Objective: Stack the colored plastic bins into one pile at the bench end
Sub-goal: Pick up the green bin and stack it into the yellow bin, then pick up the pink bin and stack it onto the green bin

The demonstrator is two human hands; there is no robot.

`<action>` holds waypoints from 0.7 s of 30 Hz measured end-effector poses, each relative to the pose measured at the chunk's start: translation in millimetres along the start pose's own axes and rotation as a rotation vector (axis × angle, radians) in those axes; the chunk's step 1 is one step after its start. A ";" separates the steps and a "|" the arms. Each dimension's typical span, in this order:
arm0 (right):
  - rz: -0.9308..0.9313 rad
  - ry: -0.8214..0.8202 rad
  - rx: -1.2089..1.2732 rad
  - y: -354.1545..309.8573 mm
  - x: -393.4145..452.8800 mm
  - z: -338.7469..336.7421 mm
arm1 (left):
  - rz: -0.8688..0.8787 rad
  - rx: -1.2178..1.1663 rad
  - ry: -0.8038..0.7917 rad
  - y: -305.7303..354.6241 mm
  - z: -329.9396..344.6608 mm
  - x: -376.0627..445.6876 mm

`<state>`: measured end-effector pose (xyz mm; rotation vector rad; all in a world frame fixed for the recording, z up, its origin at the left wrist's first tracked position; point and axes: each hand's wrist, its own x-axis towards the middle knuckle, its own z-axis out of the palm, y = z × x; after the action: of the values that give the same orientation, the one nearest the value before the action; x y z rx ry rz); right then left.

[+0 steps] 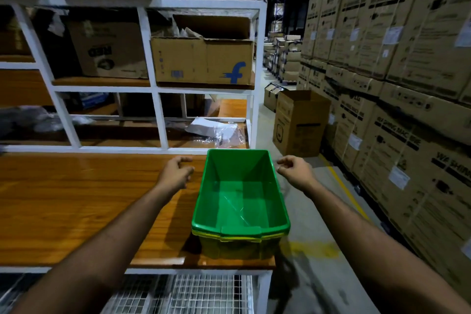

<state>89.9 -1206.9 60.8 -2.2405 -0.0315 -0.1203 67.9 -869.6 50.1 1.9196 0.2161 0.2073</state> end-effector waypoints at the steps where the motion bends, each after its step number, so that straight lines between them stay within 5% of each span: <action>1: -0.051 0.000 -0.070 -9.9 2.3 1.1 | 0.039 0.062 0.012 1.9 -5.7 -3.0; 8: -0.425 -0.033 -0.428 -85.7 13.1 61.3 | 0.231 0.543 0.112 -15.6 -83.9 -34.8; 21: -0.833 -0.105 -0.664 -278.1 -86.1 318.1 | 0.036 0.823 0.308 -131.5 -354.4 -112.3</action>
<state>10.4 -783.3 72.3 -2.7351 -1.1277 -0.5201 -135.1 -531.5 45.7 2.7024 0.5347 0.4955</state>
